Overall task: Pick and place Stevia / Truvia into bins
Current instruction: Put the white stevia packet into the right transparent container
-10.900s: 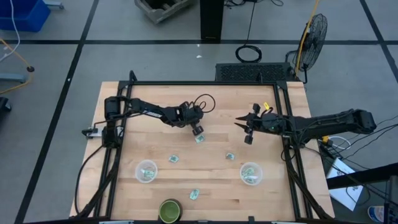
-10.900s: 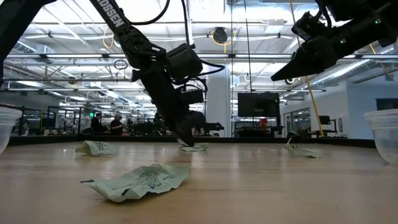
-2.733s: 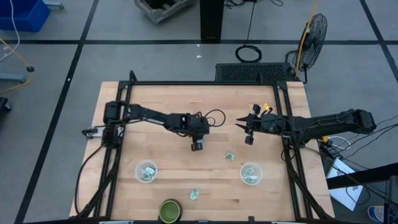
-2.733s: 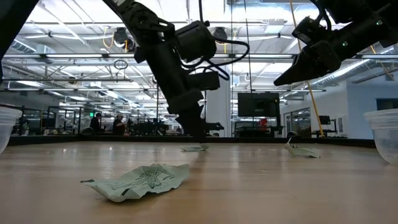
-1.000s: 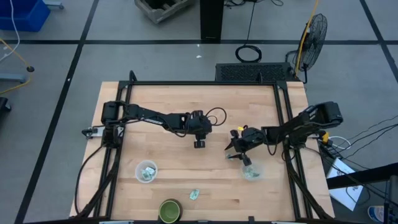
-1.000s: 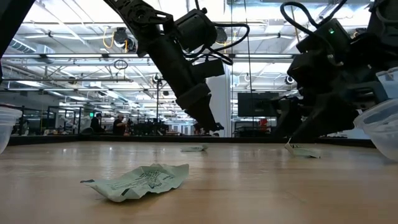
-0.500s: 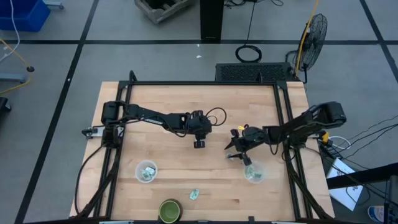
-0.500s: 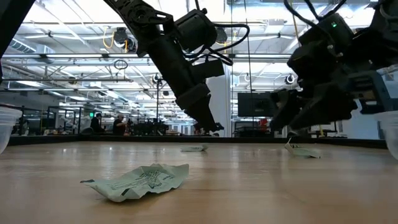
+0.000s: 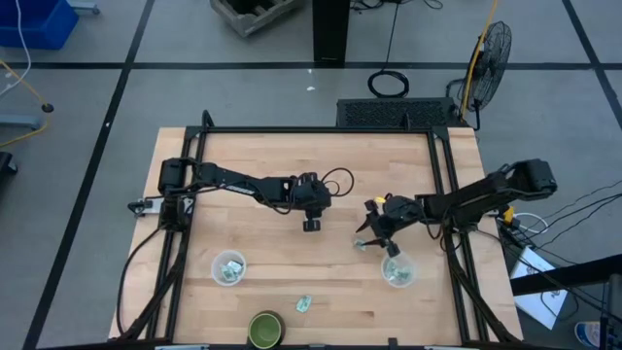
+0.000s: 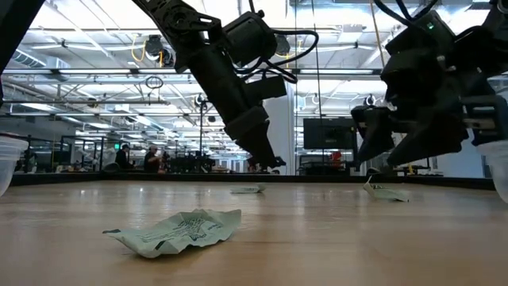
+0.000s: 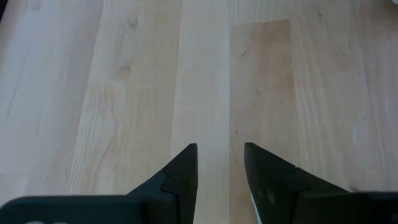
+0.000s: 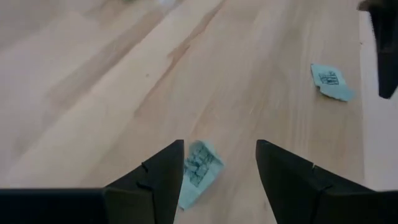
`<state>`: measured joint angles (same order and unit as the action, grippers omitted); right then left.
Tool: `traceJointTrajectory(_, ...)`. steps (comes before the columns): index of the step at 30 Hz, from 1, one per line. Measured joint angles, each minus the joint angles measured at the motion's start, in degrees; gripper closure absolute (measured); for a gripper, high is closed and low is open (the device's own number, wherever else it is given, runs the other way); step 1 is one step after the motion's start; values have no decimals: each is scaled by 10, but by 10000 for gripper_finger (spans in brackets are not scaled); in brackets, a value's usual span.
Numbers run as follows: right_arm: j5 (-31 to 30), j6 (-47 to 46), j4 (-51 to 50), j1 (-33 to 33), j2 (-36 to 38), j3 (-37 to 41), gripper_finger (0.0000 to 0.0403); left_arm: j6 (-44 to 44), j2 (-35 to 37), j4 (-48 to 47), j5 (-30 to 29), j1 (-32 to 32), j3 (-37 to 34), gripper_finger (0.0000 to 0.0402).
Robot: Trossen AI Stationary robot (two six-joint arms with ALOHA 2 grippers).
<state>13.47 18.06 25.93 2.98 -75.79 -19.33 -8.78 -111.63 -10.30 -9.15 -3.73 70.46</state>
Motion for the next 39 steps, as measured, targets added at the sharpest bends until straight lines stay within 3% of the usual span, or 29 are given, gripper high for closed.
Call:
traceJointTrajectory(5,1,80,-20,0,0,-6,211,-1,0,9,1,-1,0,265)
traceJointTrajectory(12,1,64,-220,0,0,-113,211,-1,0,12,0,-1,0,265)
traceJointTrajectory(17,1,78,-298,0,0,-181,211,7,0,12,1,-1,0,266)
traceJointTrajectory(30,1,111,-307,1,-106,-196,211,2,0,15,0,-1,0,266)
traceJointTrajectory(39,1,98,-306,1,-113,-213,217,2,0,15,0,-1,0,266)
